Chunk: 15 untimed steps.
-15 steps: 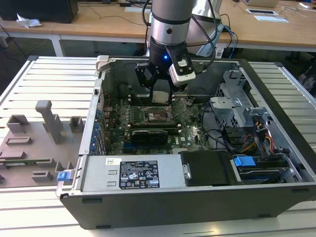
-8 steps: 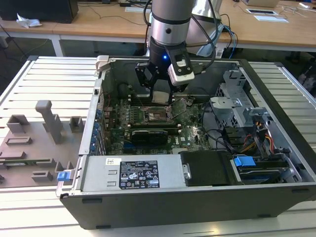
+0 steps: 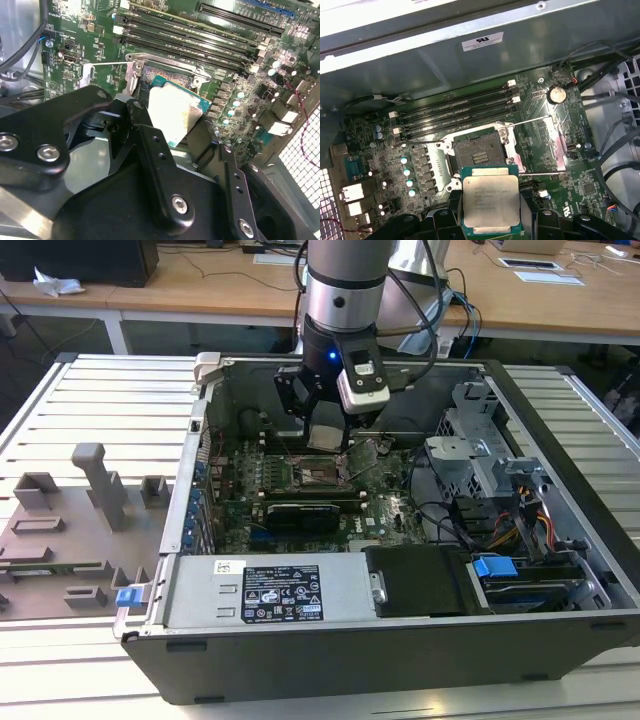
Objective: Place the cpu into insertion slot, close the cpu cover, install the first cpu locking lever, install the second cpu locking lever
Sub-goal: 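Place the cpu into insertion slot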
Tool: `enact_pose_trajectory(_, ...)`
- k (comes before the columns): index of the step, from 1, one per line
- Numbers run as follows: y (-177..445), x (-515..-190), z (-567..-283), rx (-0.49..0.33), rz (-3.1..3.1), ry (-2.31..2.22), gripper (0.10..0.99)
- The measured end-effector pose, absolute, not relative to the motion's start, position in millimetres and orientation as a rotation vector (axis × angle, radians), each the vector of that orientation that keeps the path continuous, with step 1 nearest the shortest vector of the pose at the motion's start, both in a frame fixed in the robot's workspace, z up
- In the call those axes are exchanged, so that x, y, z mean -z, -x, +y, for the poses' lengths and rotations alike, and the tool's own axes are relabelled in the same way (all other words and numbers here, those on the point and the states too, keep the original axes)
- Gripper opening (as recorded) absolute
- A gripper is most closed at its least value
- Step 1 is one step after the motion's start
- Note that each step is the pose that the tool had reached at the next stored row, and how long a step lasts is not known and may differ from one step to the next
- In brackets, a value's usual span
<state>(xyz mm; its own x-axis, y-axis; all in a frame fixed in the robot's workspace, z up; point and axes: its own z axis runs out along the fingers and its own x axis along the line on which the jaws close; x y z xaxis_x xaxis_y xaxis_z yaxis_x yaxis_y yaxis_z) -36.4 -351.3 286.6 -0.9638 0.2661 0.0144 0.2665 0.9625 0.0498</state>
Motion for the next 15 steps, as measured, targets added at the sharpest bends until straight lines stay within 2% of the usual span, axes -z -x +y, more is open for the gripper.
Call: enact_pose_trajectory(15,36.4,-286.3,-351.3,0.08,-3.07,0.645,0.545)
